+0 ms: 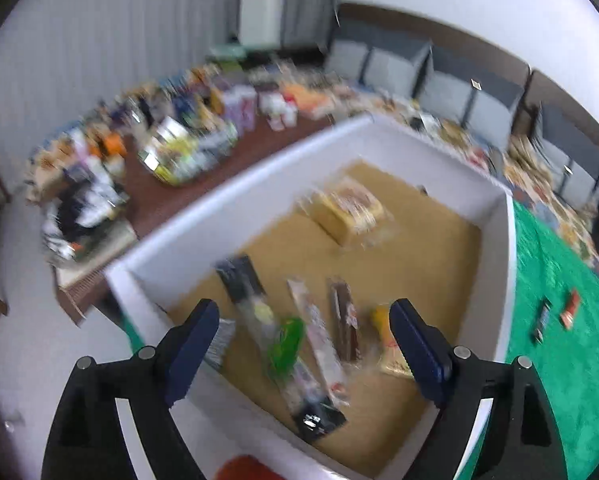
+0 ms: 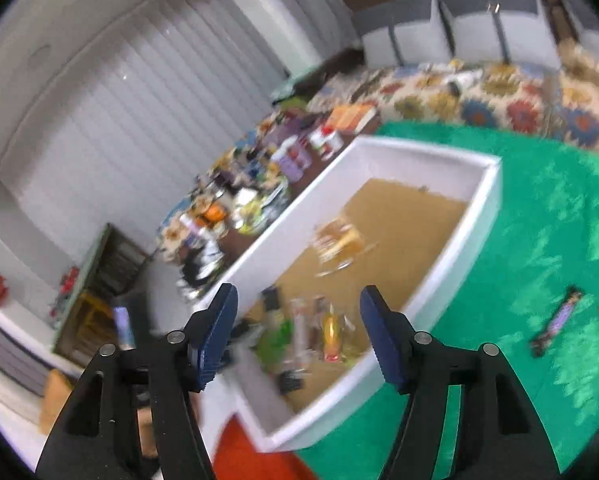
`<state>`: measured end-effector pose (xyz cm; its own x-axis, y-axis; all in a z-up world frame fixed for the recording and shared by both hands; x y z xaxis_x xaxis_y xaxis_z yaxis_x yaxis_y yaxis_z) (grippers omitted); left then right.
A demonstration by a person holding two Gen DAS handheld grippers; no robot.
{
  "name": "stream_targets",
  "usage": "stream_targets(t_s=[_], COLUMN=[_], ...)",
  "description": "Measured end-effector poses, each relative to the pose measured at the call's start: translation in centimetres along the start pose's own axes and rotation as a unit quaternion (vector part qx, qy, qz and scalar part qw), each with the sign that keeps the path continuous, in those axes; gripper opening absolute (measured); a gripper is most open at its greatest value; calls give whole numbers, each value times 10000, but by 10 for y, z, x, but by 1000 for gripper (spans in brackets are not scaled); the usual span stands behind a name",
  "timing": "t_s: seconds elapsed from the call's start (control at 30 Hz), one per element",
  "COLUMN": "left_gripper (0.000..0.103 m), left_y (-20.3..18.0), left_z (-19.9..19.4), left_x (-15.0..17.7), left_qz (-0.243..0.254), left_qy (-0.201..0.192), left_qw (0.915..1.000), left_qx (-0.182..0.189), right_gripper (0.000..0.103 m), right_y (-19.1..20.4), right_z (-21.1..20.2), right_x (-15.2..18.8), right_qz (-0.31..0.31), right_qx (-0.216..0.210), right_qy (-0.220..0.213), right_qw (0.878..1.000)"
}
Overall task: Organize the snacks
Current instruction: 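Move both empty tools back over the bed cover, then grasp the Snickers bar with the left tool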
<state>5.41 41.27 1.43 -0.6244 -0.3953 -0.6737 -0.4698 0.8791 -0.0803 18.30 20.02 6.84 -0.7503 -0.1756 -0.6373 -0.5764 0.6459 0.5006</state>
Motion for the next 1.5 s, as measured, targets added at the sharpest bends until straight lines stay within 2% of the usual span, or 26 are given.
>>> stream_targets(t_s=[0.1,0.17,0.2,0.27,0.33,0.43,0.47,0.53,0.63,0.77,0.87,0.93,0.97,1.03,1.07,1.13,1.17,1.2,1.27,1.3,1.33,1.4,1.5], left_gripper=[87,87,87,87,86,84,84,84,84,84,84,89,92,103,103,103,103,103,103,103,103,103,103], left_y=[-22,-45,-64,-100,-134,-171,-178,-187,-195,-192,-188,-194,-199,-214,-225,-243,-254,-268,-295,-309,-319,-338,-361], left_z=[-5,-6,-4,6,23,17,14,11,9,5,-21,-48,-59,-83,-95,-105,-104,-97,-72,-54,-40,-11,29], left_x=[6,12,16,27,46,57,60,64,69,69,58,50,48,47,49,58,64,73,96,112,123,145,164], left_qz=[158,391,660,1317,2093,2568,2668,2642,2626,2556,2341,2229,2191,2090,2019,1943,1928,1941,2071,2153,2245,2523,2918], left_qy=[-98,-120,-111,-18,261,129,77,111,140,74,-590,-1263,-1471,-1911,-2123,-2215,-2120,-1863,-1081,-669,-422,-77,164], left_qw=[9988,9970,9949,9890,9768,9661,9634,9639,9644,9666,9704,9663,9643,9590,9561,9543,9550,9570,9595,9578,9550,9493,9426], left_qx=[457,664,760,677,372,239,235,313,283,162,-120,-251,-231,-73,110,502,768,1087,1575,1784,1893,1872,1614], right_gripper=[73,73,73,73,73,73,73,73,73,73,75,77,78,81,82,84,84,84,84,84,84,84,84], right_y=[-43,-98,-119,-188,-254,-324,-333,-359,-387,-390,-391,-387,-387,-385,-386,-387,-387,-387,-386,-386,-385,-385,-386], right_z=[-19,-36,-42,-64,-99,-173,-186,-220,-249,-244,-233,-228,-224,-225,-226,-227,-229,-229,-229,-229,-229,-228,-229], right_x=[21,58,71,112,157,211,216,237,256,250,238,235,229,232,232,234,235,235,235,235,235,234,234], right_qz=[-331,-448,-428,-221,139,600,683,892,1139,1322,1193,1146,1173,1272,1342,1440,1481,1497,1492,1483,1467,1453,1474], right_qx=[762,1617,1974,2762,3448,4224,4365,4660,4875,4770,4770,4749,4738,4695,4676,4657,4660,4675,4692,4703,4725,4740,4716], right_qy=[-190,-133,-61,148,256,102,50,-85,-168,-389,-411,-370,-375,-405,-424,-456,-469,-476,-474,-473,-469,-466,-471], right_qw=[9964,9857,9794,9607,9382,9044,8971,8802,8655,8680,8698,8718,8720,8728,8727,8720,8710,8699,8691,8687,8678,8672,8681])
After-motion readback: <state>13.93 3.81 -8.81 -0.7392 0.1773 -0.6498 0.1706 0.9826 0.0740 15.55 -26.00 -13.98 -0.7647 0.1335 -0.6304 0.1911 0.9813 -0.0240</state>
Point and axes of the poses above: each gripper's, at about its wrist camera, not at the fingertips, and z roughly the way its jaws point, y to its left, x to its underside, the point moved 6 cm from there along z, roughly the way its jaws point, and after that the axes turned 2 degrees about z, right-handed, at the moved point
